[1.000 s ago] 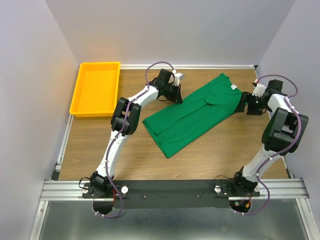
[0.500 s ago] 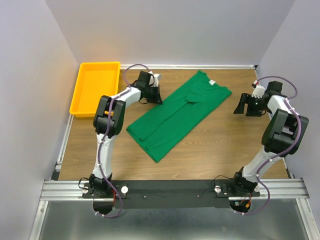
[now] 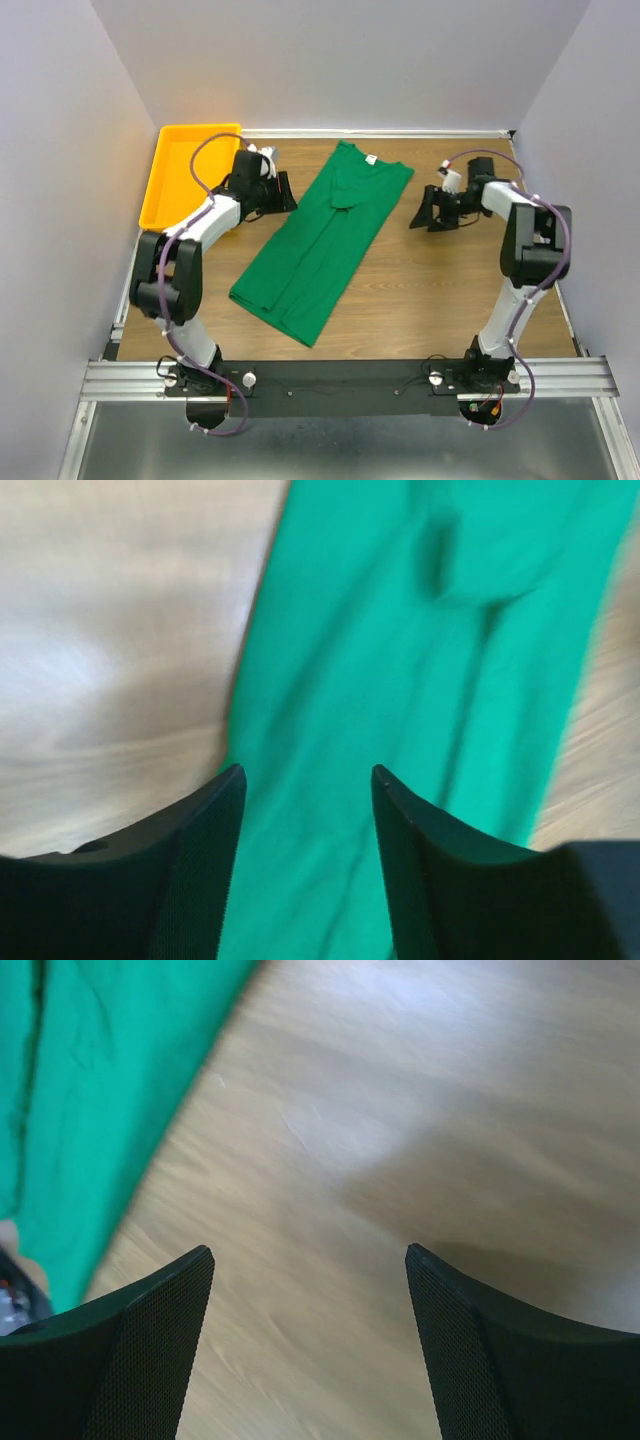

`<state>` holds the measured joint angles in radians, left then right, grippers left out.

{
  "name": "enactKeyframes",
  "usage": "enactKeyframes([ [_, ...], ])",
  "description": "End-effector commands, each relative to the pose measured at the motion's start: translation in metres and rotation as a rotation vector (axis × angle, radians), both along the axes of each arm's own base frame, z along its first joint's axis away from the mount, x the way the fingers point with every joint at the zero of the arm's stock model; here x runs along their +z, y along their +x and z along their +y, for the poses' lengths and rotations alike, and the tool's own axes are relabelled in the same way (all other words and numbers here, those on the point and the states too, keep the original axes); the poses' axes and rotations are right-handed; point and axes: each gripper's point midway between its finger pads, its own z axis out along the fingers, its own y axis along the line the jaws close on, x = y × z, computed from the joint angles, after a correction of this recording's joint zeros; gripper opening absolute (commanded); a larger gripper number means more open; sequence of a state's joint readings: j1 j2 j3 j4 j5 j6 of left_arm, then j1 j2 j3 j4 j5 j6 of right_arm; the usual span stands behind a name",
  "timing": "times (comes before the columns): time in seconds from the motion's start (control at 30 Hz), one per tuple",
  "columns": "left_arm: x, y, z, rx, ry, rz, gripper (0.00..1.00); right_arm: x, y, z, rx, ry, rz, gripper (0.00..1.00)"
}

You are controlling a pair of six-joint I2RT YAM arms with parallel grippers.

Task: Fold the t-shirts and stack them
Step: Fold the tshirt

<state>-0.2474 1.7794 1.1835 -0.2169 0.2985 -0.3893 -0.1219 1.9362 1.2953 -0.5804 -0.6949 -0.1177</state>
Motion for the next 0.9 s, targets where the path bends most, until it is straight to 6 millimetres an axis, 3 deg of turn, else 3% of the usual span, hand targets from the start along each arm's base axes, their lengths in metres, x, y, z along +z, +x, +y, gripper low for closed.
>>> enactKeyframes([
  [0.0,0.121,0.032,0.014,0.106,0.000,-0.346,0.64,-0.005,0.033,0.053,-0.053,0.116,0.051,0.84],
  [0.07,0.162,0.029,0.029,0.174,0.019,-0.445,0.67,-0.013,0.056,0.062,-0.139,0.080,0.062,0.84],
  [0.17,0.204,0.017,0.046,0.239,0.024,-0.539,0.69,-0.025,0.070,0.097,-0.245,0.159,0.162,0.83],
  [0.23,0.211,0.007,0.051,0.261,0.012,-0.548,0.69,-0.037,0.076,0.104,-0.278,0.162,0.177,0.80],
  [0.27,0.225,-0.003,0.054,0.269,-0.004,-0.577,0.69,-0.043,0.079,0.106,-0.316,0.148,0.197,0.76],
  [0.43,0.221,-0.032,0.066,0.317,-0.021,-0.567,0.69,-0.063,0.073,0.097,-0.390,0.090,0.238,0.54],
  [0.53,0.219,-0.045,0.069,0.319,-0.023,-0.565,0.69,-0.062,0.067,0.086,-0.413,0.046,0.220,0.40],
  [0.57,0.219,-0.048,0.069,0.316,-0.025,-0.568,0.69,-0.060,0.068,0.077,-0.434,0.026,0.205,0.30],
  [0.67,0.215,-0.048,0.068,0.297,-0.020,-0.565,0.69,-0.060,0.071,0.060,-0.462,0.002,0.187,0.15],
  [0.77,0.211,-0.045,0.057,0.240,-0.035,-0.558,0.69,-0.057,0.087,0.027,-0.491,-0.024,0.142,0.02],
  [0.8,0.210,-0.044,0.055,0.229,-0.037,-0.555,0.68,-0.056,0.089,0.025,-0.482,-0.031,0.139,0.01],
  [0.87,0.204,-0.042,0.047,0.186,-0.053,-0.543,0.68,-0.055,0.101,-0.002,-0.511,-0.054,0.116,0.01],
])
